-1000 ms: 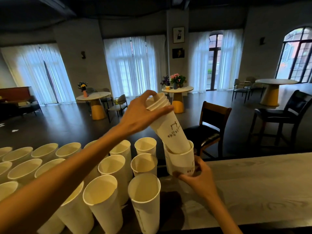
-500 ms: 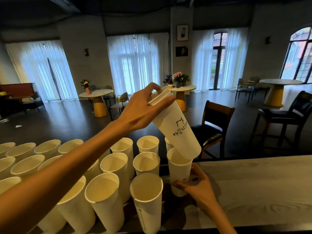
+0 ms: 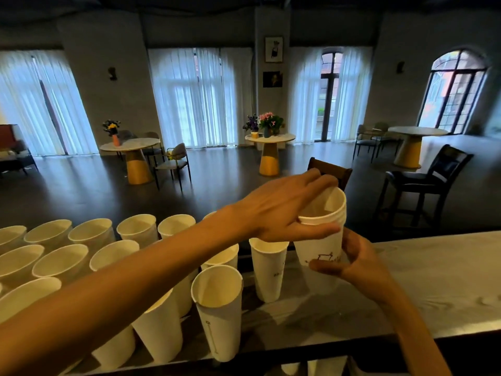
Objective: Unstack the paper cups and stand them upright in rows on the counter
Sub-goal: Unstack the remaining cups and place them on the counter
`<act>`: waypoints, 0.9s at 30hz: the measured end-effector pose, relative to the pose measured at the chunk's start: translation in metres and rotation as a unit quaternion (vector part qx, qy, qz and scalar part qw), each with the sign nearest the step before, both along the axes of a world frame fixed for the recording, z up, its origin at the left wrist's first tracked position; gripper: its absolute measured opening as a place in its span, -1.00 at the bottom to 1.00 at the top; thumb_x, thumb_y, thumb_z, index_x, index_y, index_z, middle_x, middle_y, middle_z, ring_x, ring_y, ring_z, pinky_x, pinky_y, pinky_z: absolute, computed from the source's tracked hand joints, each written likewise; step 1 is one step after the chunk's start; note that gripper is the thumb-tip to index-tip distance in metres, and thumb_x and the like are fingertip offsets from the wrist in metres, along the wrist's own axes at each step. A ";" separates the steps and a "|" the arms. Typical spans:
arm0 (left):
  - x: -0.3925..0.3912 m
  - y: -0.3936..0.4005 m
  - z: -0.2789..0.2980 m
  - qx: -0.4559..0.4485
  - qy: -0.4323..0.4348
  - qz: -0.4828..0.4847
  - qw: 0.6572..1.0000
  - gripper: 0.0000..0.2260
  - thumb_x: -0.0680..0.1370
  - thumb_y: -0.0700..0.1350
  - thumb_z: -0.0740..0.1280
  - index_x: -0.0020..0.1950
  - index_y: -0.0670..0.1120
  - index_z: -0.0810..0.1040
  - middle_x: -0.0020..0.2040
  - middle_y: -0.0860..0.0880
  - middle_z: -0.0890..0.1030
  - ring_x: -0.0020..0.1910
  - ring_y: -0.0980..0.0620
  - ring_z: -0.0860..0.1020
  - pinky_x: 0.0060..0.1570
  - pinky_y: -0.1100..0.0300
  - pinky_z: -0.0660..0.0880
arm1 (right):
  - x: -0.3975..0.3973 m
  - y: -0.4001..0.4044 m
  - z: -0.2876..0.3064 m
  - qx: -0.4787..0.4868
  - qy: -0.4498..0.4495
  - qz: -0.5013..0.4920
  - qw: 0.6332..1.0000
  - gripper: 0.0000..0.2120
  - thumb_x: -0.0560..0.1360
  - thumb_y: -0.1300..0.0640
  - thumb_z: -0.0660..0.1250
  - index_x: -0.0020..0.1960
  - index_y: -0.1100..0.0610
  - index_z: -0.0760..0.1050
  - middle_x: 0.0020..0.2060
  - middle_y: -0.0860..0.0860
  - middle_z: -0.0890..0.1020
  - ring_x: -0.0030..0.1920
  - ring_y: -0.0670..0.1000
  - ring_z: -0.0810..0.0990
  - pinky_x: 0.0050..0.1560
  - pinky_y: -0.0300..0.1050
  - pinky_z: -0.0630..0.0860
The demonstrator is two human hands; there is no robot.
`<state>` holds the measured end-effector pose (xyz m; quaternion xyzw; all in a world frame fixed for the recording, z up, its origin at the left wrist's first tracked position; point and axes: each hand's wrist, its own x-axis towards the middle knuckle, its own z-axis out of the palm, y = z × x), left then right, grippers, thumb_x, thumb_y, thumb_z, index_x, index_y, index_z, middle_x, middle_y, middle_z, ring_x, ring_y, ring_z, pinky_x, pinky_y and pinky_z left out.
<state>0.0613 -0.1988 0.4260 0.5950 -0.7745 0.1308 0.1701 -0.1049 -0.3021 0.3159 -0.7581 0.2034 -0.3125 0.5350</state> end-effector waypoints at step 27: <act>0.014 -0.003 0.033 -0.159 0.140 0.121 0.970 -0.46 0.50 0.38 0.22 0.27 0.02 0.46 0.15 0.07 0.55 0.01 0.11 0.53 -0.13 0.27 0.46 | 0.008 0.045 -0.092 0.050 0.057 -0.058 0.995 0.03 -0.10 -0.24 0.67 0.30 -0.22 0.32 0.11 -0.24 0.55 0.11 -0.20 0.52 0.05 -0.22 0.47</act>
